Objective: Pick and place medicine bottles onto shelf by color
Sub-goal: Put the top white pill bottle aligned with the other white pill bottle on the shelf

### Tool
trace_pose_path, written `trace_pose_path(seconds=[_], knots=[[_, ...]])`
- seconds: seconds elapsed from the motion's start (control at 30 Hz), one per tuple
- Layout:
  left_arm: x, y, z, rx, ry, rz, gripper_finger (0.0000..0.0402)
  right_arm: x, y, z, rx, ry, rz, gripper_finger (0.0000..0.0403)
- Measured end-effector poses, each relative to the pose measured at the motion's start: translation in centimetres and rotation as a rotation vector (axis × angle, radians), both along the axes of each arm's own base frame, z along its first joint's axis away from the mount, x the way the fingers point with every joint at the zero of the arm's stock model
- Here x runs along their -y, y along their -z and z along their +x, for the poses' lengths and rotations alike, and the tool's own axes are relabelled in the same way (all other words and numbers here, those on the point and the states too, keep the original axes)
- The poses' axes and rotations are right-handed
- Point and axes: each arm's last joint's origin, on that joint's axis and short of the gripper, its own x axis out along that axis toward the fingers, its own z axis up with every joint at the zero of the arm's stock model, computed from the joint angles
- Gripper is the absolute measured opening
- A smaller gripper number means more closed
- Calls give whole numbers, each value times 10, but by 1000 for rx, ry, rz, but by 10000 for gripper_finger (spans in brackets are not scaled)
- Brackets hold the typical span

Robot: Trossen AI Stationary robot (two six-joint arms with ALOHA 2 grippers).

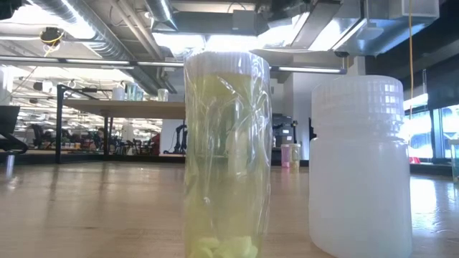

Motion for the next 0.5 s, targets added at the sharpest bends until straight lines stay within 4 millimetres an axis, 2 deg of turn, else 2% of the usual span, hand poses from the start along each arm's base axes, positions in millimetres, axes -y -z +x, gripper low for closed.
trace_pose_path(seconds=[0.23, 0.33, 0.5], knots=[[-1, 0, 1, 23, -29, 18, 219, 0, 29, 7, 6, -5, 11, 239], [-1, -1, 1, 33, -42, 26, 219, 5, 45, 7, -38, -7, -15, 239], [-2, -1, 1, 48, -60, 38, 219, 18, 59, 12, -26, 11, 8, 239]])
